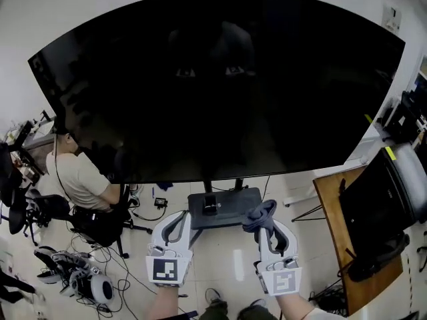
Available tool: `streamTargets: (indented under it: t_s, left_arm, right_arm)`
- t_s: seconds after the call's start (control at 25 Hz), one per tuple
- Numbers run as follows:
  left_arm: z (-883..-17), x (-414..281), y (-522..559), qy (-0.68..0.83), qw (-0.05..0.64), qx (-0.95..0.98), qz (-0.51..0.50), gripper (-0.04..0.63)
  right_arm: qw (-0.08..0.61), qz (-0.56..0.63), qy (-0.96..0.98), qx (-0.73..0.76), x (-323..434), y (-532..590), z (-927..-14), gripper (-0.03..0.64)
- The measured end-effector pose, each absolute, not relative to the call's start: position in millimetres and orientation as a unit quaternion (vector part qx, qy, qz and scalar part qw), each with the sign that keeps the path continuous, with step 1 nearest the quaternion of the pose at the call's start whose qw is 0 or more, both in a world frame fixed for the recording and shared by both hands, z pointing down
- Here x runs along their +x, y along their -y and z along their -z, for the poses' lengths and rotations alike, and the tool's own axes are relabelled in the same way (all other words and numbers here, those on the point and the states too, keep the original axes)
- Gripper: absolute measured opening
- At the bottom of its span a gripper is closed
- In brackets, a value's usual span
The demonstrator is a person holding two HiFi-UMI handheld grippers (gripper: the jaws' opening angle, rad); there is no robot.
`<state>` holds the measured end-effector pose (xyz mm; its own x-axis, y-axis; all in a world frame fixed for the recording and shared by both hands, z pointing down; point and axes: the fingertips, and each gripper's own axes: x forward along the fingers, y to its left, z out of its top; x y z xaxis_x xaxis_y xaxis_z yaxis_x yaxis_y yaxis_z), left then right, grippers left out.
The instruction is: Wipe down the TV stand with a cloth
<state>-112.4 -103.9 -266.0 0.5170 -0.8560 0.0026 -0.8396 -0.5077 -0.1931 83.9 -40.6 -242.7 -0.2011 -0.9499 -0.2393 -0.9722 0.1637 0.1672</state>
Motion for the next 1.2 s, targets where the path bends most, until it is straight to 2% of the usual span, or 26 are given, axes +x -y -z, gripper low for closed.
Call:
streamTargets:
  t_s: [0.08, 0.12, 0.2, 0.32, 0.4, 0.48, 0.6, 0.84, 1.04, 1.2]
  left_arm:
    - [310, -125, 69, -0.504, 0.119, -0.855, 0.005, 0.120]
    - [323, -131, 47, -0.512, 0.141, -0.847, -0.020, 0.120]
    - [330, -139, -1, -0.527, 0.138, -0.839, -0.003, 0.120]
    - [343, -135, -44, -0.543, 0.122, -0.830, 0.029, 0.120]
    - [374, -119, -59, -0.539, 0.144, -0.830, 0.005, 0.120]
    - [404, -106, -82, -0.535, 0.177, -0.825, -0.036, 0.120]
    - [400, -92, -145, -0.542, 0.158, -0.825, -0.033, 0.120]
    - [430, -66, -216, -0.533, 0.160, -0.830, -0.023, 0.120]
    - [435, -76, -266, -0.536, 0.168, -0.827, -0.025, 0.120]
    - [445, -81, -267, -0.543, 0.170, -0.822, -0.024, 0.120]
  right_arm:
    - [0.069, -0.159, -0.757, -0.631, 84, 6, 292, 0.060]
    - [0.050, -0.149, -0.759, -0.631, 82, -16, 299, 0.060]
    - [0.045, -0.143, -0.765, -0.626, 79, -57, 310, 0.060]
    - [0.102, -0.171, -0.771, -0.605, 87, -94, 339, 0.060]
    - [0.115, -0.171, -0.776, -0.597, 102, -108, 364, 0.060]
    - [0.100, -0.155, -0.780, -0.598, 116, -132, 382, 0.060]
    - [0.113, -0.164, -0.775, -0.600, 128, -197, 401, 0.058]
    - [0.044, -0.090, -0.790, -0.604, 142, -264, 412, 0.058]
    - [0.121, -0.128, -0.785, -0.595, 139, -303, 430, 0.058]
    - [0.110, -0.107, -0.794, -0.588, 137, -295, 438, 0.058]
